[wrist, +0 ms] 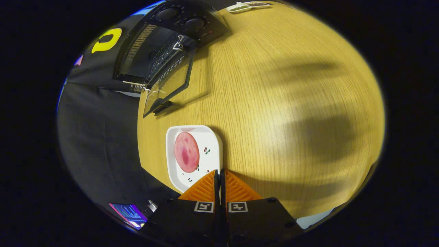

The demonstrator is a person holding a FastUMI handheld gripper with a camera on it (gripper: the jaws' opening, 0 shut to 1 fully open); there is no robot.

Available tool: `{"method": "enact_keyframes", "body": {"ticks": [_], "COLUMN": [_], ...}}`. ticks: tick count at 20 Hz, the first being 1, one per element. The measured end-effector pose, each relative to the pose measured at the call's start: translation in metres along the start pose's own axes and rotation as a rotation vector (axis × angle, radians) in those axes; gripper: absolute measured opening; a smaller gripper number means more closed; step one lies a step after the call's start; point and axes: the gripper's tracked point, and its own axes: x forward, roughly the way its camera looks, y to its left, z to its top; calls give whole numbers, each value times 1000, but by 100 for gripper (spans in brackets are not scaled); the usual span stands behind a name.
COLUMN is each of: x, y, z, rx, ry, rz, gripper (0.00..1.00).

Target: Open the toaster oven, put the food inside, and close the toaster oven door.

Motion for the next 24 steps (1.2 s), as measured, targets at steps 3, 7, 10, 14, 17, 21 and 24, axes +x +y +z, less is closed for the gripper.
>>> {"method": "enact_keyframes", "body": {"ticks": [3,7,10,14,17,21,24], "x": [-6,-18,-21,-26,-25,-24,-20], "y": [8,28,47,69,85,109,122], "z": [-3,-2,1,8,12,13,17], "rx": [18,39,64,99,145,228,276], "ry": [-34,-94,-149,-256,-317,-398,-463], "rz": [48,110,142,148,151,175,170], "gripper": [2,2,2,2,2,2,2]}}
